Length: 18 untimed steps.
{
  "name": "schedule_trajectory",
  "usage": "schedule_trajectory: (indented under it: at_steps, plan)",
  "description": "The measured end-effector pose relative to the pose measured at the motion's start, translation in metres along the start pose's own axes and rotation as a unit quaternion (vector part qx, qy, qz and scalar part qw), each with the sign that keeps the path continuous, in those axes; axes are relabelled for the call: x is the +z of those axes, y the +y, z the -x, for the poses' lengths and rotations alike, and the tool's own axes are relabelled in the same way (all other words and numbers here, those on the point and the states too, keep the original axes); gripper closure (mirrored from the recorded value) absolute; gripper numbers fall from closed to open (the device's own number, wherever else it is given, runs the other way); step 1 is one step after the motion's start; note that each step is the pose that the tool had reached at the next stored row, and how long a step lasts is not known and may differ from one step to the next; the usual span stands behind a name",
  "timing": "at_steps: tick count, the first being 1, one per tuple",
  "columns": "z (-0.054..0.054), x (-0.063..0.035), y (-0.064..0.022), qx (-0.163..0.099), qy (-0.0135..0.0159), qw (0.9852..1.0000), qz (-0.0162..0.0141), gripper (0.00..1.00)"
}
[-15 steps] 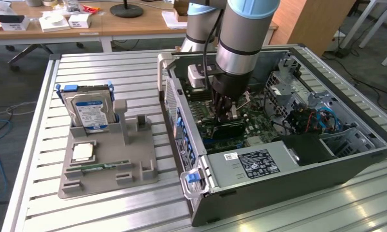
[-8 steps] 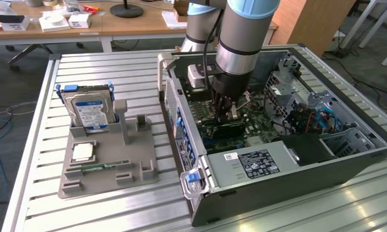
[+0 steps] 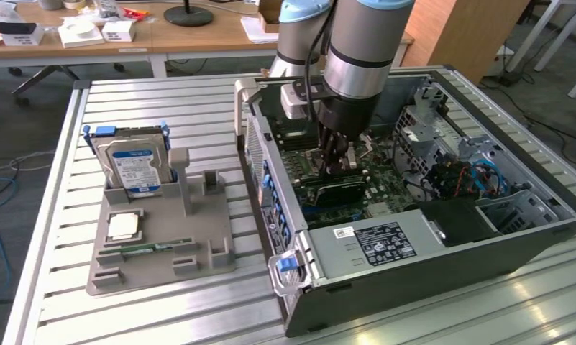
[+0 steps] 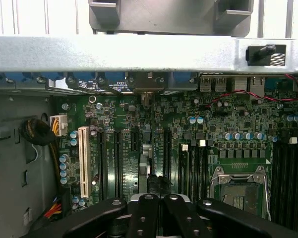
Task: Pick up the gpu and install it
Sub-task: 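Press down on the gpu until it lock into place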
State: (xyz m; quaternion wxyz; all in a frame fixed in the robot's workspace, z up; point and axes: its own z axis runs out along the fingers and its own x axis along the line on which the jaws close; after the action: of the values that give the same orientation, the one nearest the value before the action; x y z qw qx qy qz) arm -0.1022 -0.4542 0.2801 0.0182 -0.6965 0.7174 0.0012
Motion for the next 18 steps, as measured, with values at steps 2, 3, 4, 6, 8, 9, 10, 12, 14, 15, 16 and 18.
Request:
schedule_trajectory:
  at_steps: [2,3,4,6,8,9,10,12,14,15,16,18]
  plan:
    - [0.0,0.0,0.0,0.0,0.0,1.0,0.0,0.9]
    - [0.0,0.0,0.0,0.0,0.0,1.0,0.0,0.9]
    - [0.0,0.0,0.0,0.0,0.0,1.0,0.0,0.9]
    - [0.0,0.0,0.0,0.0,0.0,1.0,0.0,0.9]
    - [0.0,-0.0002,0.0,0.0,0.0001,1.0,0.0,0.9]
    - [0.0,-0.001,0.0,0.0,0.0002,1.0,0.0,0.9]
    - [0.0,-0.002,0.0,0.0,0.0001,1.0,0.0001,0.9]
    - [0.0,-0.0052,-0.0001,0.0,0.0001,1.0,0.0,0.9]
    - [0.0,-0.0083,-0.0002,0.0,0.0,1.0,-0.0003,0.9]
    - [0.0,-0.0101,-0.0003,0.0,0.0,1.0,-0.0004,0.9]
    - [0.0,-0.012,-0.0003,0.0,0.0,1.0,-0.0005,0.9]
    - [0.0,-0.0165,-0.0004,0.0,-0.0001,1.0,-0.0007,0.9]
